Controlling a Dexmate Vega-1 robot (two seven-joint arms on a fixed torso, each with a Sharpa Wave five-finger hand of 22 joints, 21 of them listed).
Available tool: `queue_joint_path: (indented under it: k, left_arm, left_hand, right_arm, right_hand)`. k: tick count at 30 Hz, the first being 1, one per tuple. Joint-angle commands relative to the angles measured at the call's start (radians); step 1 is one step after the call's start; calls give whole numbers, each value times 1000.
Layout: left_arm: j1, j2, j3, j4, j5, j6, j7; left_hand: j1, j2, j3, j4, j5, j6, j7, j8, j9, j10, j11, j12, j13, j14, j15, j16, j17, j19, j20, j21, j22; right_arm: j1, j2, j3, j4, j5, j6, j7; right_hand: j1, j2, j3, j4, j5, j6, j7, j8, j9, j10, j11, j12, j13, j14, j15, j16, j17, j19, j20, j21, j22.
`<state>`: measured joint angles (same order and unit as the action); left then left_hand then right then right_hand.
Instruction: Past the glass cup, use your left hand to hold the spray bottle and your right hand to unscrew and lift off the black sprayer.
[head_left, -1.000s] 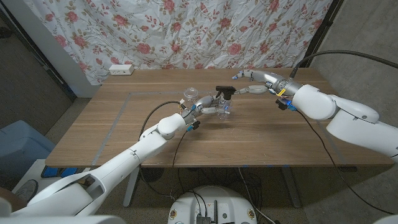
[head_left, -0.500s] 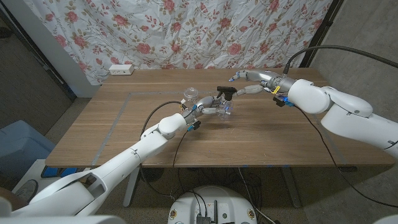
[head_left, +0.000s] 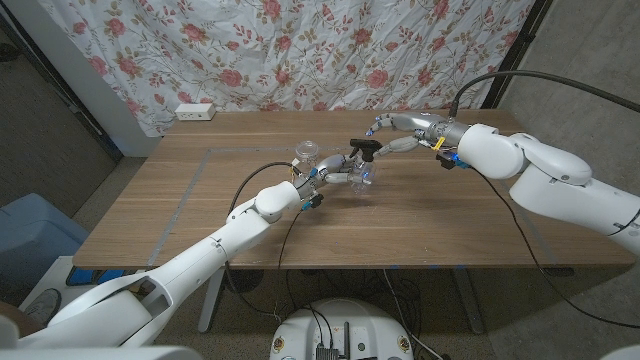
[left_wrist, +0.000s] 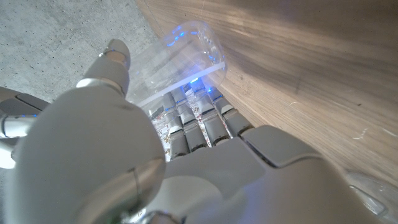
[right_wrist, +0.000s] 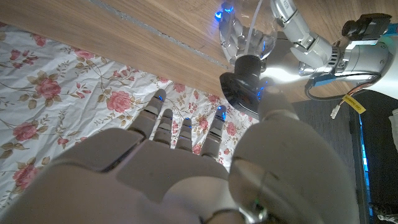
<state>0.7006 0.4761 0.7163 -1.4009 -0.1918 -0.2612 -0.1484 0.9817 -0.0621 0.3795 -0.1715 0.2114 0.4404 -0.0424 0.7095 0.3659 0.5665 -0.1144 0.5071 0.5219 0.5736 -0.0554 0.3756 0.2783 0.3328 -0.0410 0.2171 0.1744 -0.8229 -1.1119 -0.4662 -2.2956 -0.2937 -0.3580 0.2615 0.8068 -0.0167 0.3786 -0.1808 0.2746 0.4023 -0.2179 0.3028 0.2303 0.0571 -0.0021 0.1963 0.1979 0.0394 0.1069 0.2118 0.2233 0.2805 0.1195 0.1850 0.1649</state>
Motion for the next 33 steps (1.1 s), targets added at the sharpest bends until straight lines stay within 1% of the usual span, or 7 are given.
queue_joint_path:
  k: [1,4,10,14,21,24,33]
  left_arm:
    - [10,8,1,-25,3,13,6]
    - [12,11,2,-33,7,14,6]
    - [14,15,3,-43,10,19,7]
    - [15,15,3,-44,11,18,7]
    - [16,14,5,-44,15,15,9]
    - [18,12,4,-42,13,15,11]
    - [10,12,7,-35,13,15,0]
  left_hand:
    - [47,115,6,4,7,33,-14,50,0,57,-34,2,6,12,-143,-3,3,12,-47,-6,4]
    - [47,115,6,4,7,35,-15,51,-1,56,-30,1,7,13,-143,-3,2,12,-47,-6,4]
    - [46,118,6,4,7,36,-13,53,-3,57,-29,0,8,15,-141,-4,2,13,-48,-6,4]
    - [46,119,5,4,7,36,-13,54,-4,60,-30,0,9,15,-143,-3,3,14,-47,-6,4]
    - [43,123,6,6,7,35,-14,56,-6,62,-30,-1,11,17,-141,-5,2,14,-46,-6,4]
    - [43,124,6,5,7,37,-14,57,-7,62,-31,-2,11,18,-142,-4,2,15,-47,-6,4]
    - [42,125,6,4,6,38,-14,59,-10,63,-30,-3,13,19,-141,-6,2,14,-47,-7,4]
  right_arm:
    - [16,10,-19,-1,-47,-9,46]
    - [18,10,-25,-5,-65,-15,53]
    - [11,14,-29,-9,-81,-17,56]
    - [7,14,-26,-12,-88,-21,57]
    - [9,13,-24,-15,-97,-21,73]
    - [12,15,-30,-16,-114,-23,76]
    - [24,24,-38,-12,-132,-17,99]
  right_hand:
    - [17,-1,9,0,5,15,-2,9,6,4,-8,5,4,0,-8,10,2,7,-9,6,3]
    - [22,-2,9,0,3,19,-2,11,7,6,-9,6,4,0,-9,10,2,8,-9,6,3]
    - [35,-3,10,1,-2,42,-1,23,11,9,-11,7,4,4,-14,12,3,10,-28,6,3]
    - [45,-1,12,3,-6,60,-1,32,14,12,-13,8,4,5,-20,14,4,10,-34,5,3]
    - [63,7,15,7,-12,109,-1,55,21,18,-19,9,4,7,-26,16,6,11,-43,5,3]
    - [71,12,16,10,-16,141,-1,71,25,26,-24,11,4,6,-36,17,8,11,-46,4,3]
    - [83,24,16,14,-23,198,-2,99,33,33,-38,11,4,11,-54,23,12,16,-55,5,3]
